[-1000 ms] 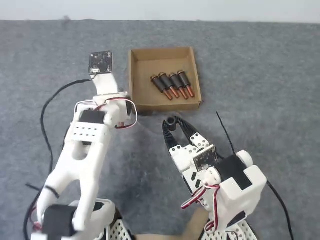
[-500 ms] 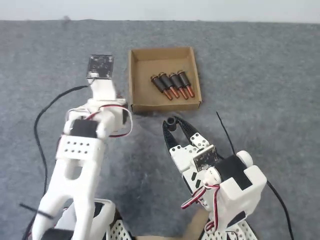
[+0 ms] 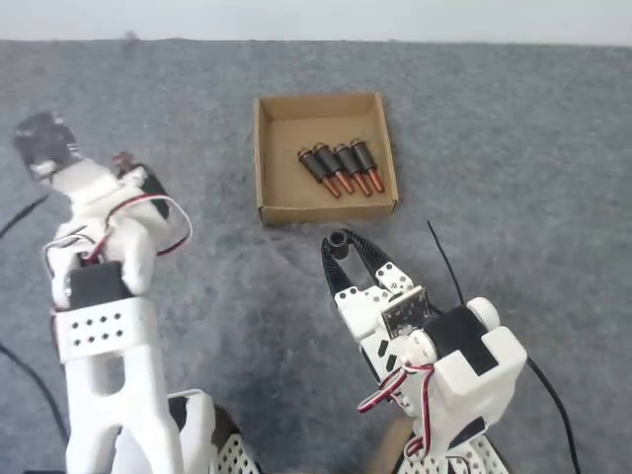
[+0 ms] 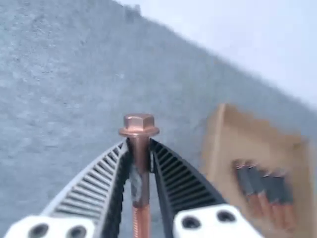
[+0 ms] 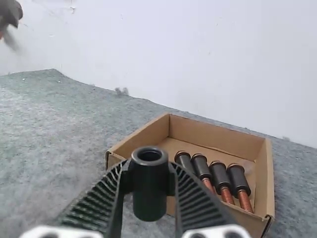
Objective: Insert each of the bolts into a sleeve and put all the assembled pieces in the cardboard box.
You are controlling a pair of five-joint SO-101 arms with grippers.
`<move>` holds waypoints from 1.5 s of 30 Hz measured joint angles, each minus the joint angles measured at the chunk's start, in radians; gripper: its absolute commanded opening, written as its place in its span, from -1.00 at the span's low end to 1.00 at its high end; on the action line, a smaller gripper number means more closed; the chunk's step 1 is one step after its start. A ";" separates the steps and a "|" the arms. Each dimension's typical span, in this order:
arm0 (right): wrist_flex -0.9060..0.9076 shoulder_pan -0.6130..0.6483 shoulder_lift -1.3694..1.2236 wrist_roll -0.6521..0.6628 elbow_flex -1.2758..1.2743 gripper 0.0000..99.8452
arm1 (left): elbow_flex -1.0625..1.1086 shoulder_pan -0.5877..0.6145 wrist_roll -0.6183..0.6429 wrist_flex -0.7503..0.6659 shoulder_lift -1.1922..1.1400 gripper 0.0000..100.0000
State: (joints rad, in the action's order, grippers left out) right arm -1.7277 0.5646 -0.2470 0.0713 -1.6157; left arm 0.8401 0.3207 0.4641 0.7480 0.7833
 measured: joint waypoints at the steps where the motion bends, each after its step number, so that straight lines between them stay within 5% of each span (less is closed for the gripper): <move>1: 0.000 0.000 0.000 0.000 0.000 -0.99 | 0.021 -0.018 0.057 -0.029 0.002 -0.98; 8: 0.000 0.000 0.000 0.000 0.000 -0.99 | 0.247 -0.199 0.144 -0.356 0.002 -0.98; 15: 0.000 0.000 0.000 0.000 0.014 -0.99 | 0.367 -0.259 0.147 -0.562 0.002 -0.98; 30: 0.000 0.133 0.000 -0.054 0.029 -0.99 | 0.427 -0.445 0.149 -0.594 0.002 -0.98; 45: 0.060 0.196 0.000 -0.054 0.029 -0.99 | 0.463 -0.468 0.147 -0.678 0.002 -0.98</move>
State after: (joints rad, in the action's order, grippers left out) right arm -1.6678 0.7610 -0.2470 0.0176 -1.5865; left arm 1.3034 -0.1473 0.6114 0.0698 0.7848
